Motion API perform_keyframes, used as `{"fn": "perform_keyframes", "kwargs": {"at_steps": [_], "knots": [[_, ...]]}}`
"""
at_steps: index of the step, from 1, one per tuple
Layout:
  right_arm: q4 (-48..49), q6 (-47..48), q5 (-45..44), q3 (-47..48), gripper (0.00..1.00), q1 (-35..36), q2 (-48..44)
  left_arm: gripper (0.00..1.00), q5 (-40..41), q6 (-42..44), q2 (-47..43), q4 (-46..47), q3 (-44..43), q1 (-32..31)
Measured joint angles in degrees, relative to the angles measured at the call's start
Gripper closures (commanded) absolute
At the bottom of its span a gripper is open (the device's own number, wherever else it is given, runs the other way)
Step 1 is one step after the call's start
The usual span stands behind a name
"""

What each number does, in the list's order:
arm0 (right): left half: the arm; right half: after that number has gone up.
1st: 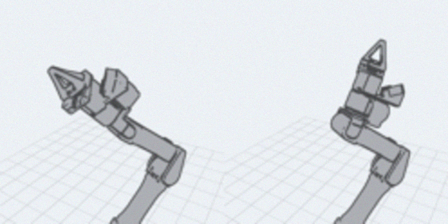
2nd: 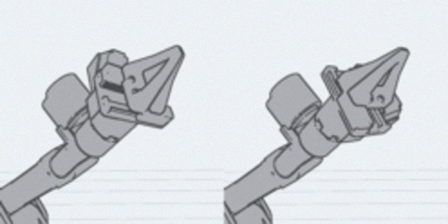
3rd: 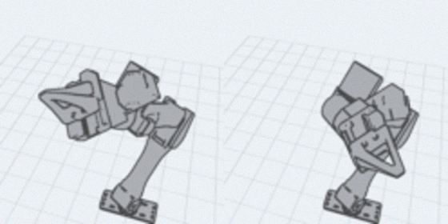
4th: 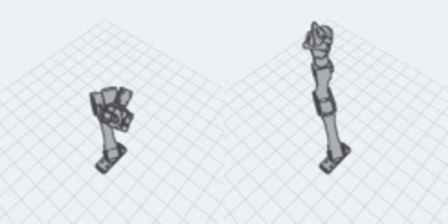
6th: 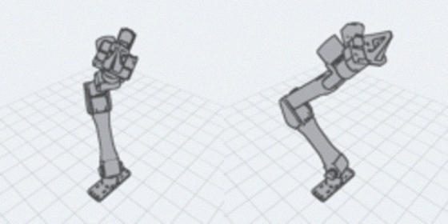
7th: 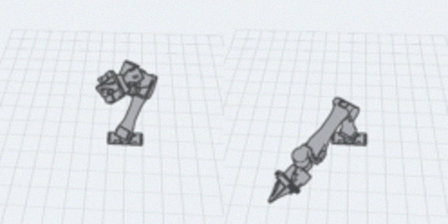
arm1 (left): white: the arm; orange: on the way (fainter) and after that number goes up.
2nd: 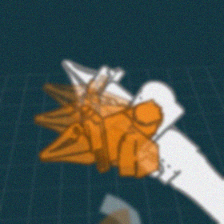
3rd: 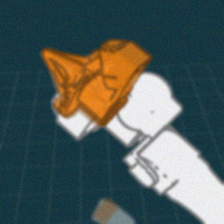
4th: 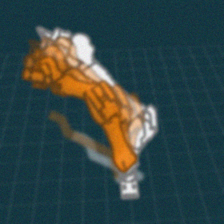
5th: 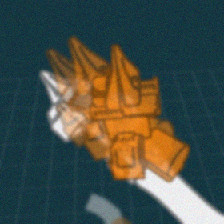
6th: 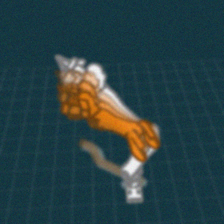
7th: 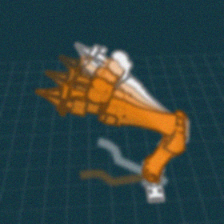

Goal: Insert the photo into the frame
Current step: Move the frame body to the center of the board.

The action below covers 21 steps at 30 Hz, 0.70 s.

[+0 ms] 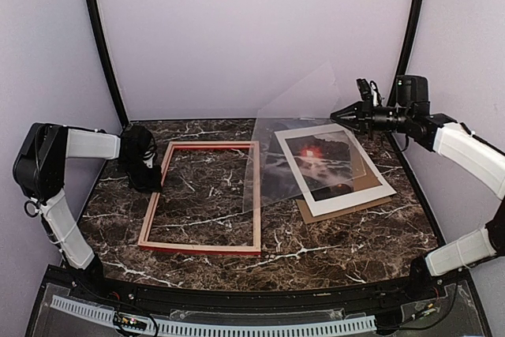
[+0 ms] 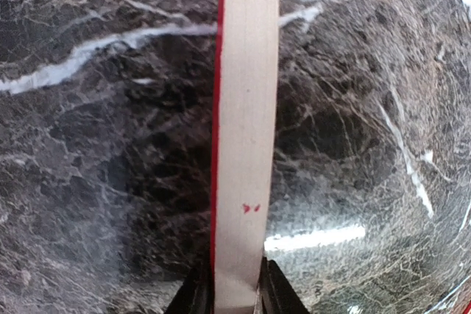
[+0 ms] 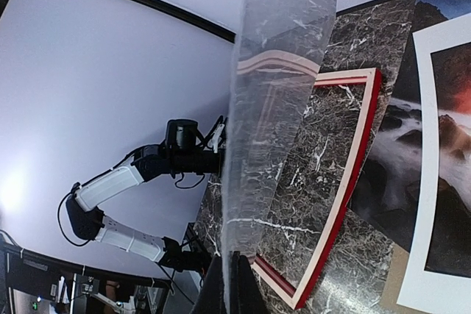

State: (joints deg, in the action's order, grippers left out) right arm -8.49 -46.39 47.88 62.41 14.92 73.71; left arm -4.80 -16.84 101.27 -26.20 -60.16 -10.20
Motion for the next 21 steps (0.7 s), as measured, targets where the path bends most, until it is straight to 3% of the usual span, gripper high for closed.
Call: {"fn": "perform_keyframes", "kwargs": {"at_steps": [15,21], "knots": [[1.44,-0.26,-1.75,-3.82,1.00,0.50,0.00,0.75,3.21,-8.87,-6.38,2.05,7.85,-11.61],[1.88,-0.22,-3.13,-3.87,1.00,2.69,0.13,0.66,0.15,-11.58,-7.98,2.82,9.70,-13.90]]}}
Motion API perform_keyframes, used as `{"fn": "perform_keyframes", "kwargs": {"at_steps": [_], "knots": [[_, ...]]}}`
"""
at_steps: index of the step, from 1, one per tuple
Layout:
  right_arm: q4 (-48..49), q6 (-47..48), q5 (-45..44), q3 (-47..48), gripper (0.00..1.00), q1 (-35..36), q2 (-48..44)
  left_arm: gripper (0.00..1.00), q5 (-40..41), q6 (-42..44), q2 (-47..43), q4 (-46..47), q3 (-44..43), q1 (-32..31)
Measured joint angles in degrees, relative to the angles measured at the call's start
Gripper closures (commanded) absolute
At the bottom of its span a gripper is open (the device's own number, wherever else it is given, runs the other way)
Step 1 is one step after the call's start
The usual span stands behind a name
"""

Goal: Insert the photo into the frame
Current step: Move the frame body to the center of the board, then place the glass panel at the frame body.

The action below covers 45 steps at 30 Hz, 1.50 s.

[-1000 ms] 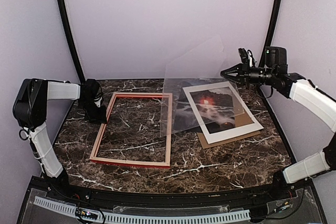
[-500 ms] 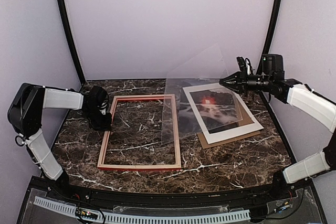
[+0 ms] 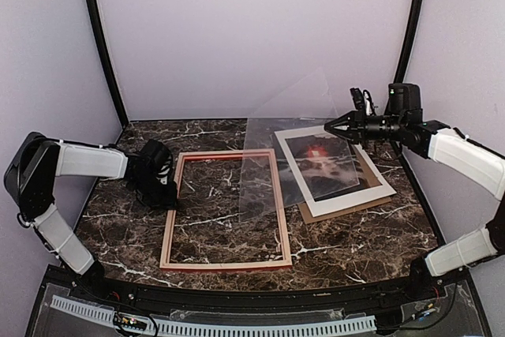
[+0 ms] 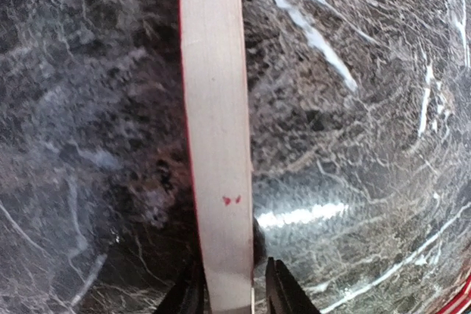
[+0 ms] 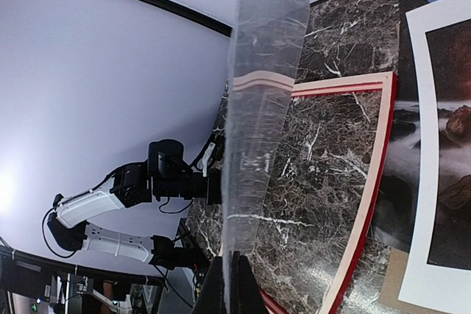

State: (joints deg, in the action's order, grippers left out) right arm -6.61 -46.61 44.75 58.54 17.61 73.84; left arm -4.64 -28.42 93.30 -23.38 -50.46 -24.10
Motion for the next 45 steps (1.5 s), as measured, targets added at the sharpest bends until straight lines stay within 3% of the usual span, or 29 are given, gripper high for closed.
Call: {"fn": "perform_keyframes", "kwargs": {"at_steps": [8,16,26,36,38,45], "knots": [[1.92,-0.55,-2.03,-0.17,1.00,3.89,2.95,0.46,-4.35,-2.29,-5.95,-1.01,1.88,-0.57],[9.81,-5.20,-4.50,-0.15,1.00,12.76,8.96,0.38,-3.28,-0.98,-12.17,-4.17,-1.55,0.79],[20.90,-12.39,-8.83,4.46,1.00,25.22,19.52,0.25,1.64,2.73,-21.09,-7.37,-4.72,14.64],[39.93,-24.09,-14.12,-3.80,1.00,28.06,30.10,0.22,2.75,4.90,-21.84,-7.98,-7.50,15.06],[41.88,-25.92,-15.69,-6.45,1.00,28.37,31.80,0.14,1.90,4.90,-21.73,-7.80,-7.10,15.06],[44.41,-28.11,-19.61,-10.91,1.00,29.03,32.26,0.10,-1.14,5.29,-21.18,-6.38,-5.29,15.06]]}}
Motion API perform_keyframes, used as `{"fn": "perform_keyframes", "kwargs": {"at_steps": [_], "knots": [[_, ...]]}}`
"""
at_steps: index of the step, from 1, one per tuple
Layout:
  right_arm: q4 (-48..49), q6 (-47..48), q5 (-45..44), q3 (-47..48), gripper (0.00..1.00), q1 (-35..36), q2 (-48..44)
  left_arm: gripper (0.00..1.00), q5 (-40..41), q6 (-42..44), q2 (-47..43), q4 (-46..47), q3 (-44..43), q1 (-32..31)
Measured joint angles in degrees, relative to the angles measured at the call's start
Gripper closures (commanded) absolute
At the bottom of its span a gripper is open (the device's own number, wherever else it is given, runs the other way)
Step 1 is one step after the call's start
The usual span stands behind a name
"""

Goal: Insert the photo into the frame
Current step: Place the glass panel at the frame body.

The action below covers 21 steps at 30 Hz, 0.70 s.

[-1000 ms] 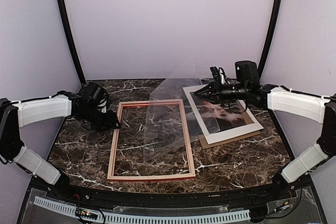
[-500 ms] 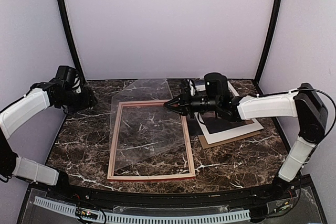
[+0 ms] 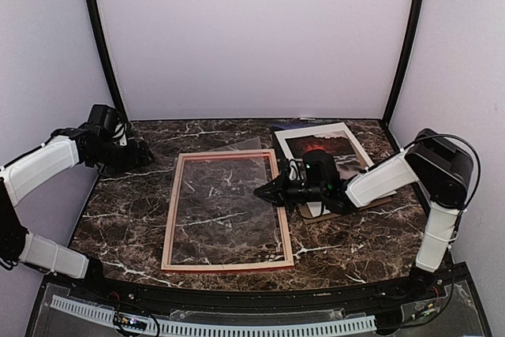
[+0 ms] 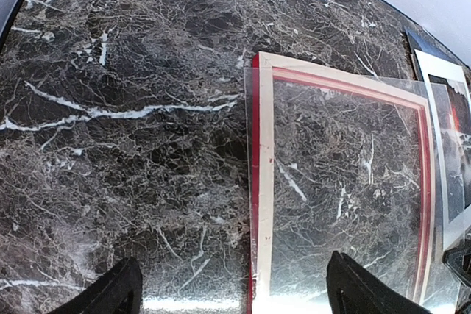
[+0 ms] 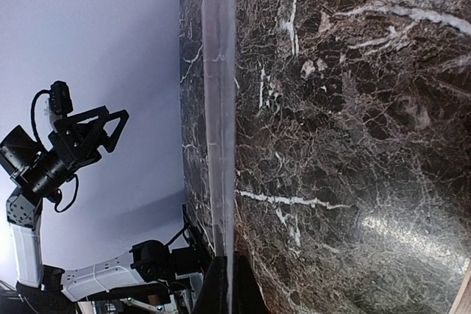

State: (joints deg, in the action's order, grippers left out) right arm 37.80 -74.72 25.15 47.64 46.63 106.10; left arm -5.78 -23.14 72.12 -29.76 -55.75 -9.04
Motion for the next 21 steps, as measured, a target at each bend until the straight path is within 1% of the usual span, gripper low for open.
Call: {"fn": "perform_keyframes", "kwargs": {"at_steps": [8,21], "knots": [[-0.76,0.39,-2.95,-1.20,1.00,0.17,-0.46,0.10,-2.51,-0.02,0.42,1.42,1.33,-0.02],[-2.95,2.25,-4.63,-1.88,1.00,0.68,-1.11,0.08,-4.33,-0.04,1.22,2.43,1.81,-0.72]]}}
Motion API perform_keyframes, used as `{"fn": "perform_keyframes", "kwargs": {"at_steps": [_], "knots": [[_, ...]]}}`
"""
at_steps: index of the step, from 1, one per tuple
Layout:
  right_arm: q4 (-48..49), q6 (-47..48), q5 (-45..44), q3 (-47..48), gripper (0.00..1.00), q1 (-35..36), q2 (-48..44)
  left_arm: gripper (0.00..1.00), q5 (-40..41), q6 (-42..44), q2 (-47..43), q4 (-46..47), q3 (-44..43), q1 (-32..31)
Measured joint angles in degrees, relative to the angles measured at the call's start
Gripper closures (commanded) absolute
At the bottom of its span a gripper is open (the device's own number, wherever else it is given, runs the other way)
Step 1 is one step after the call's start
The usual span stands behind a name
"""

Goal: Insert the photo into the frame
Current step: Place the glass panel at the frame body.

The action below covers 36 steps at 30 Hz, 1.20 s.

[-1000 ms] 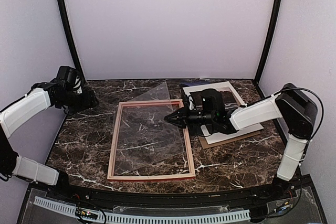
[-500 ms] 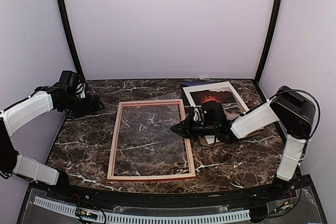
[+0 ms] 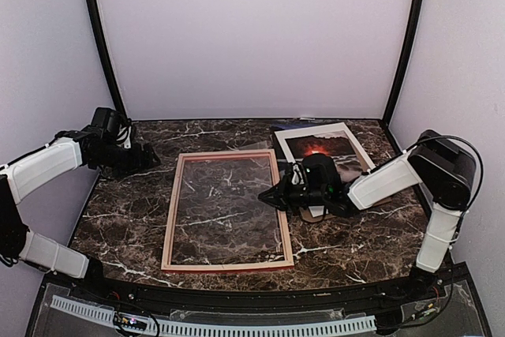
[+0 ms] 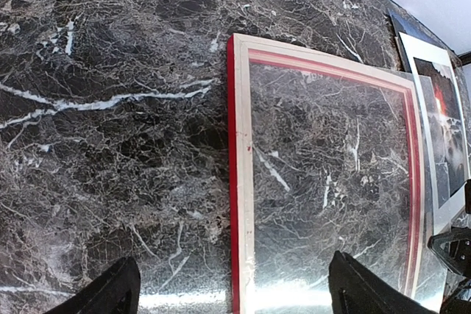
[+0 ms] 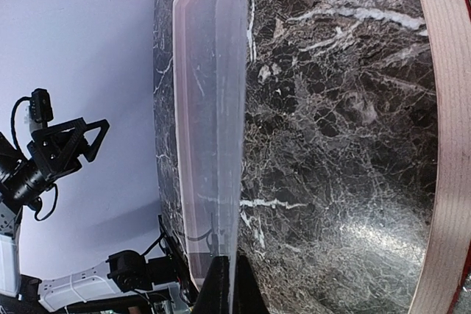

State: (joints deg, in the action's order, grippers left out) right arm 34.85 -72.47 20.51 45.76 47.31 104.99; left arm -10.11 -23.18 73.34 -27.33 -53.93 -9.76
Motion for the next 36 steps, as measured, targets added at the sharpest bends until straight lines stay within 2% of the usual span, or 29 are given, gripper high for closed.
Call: {"fn": "perform_keyframes", "kwargs": {"at_steps": [36], "knots": [[-9.16,5.33,-4.09,0.24,1.00,1.05,-2.56,0.08,-0.37,0.02,0.04,0.59,0.52,-0.55]]}}
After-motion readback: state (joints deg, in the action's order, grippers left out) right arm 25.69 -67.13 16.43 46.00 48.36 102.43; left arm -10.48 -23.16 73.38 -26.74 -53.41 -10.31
